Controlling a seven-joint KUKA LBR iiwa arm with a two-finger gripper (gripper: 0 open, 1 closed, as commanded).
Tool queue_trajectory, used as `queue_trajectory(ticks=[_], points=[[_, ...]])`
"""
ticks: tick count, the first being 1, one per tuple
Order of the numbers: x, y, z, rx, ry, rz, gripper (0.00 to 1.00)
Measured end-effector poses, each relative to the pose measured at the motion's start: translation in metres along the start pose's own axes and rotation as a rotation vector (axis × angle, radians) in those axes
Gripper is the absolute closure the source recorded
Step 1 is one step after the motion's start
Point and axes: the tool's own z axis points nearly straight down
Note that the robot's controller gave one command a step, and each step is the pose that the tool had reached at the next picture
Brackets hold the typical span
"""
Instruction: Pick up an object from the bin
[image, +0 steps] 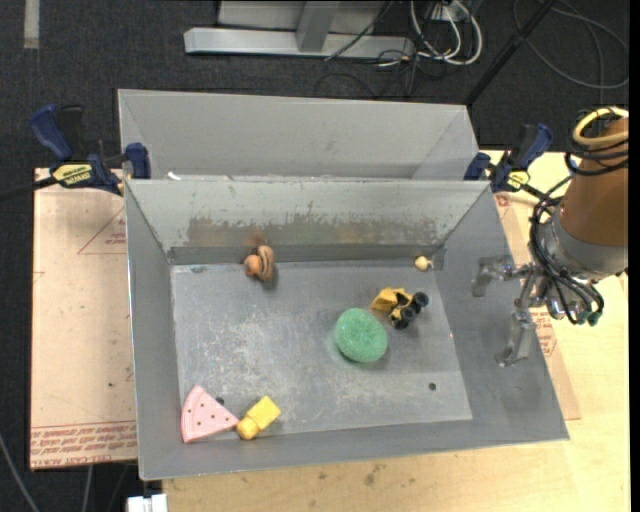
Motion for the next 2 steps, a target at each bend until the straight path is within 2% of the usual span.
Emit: queue_trajectory(ticks=[1,2], points=[[-0.002,0.001,-0.005,0.002,-0.008,-0.004,0.0],[-0.013,0.019,0.046,0.003,-0.015,0.0,0.0]])
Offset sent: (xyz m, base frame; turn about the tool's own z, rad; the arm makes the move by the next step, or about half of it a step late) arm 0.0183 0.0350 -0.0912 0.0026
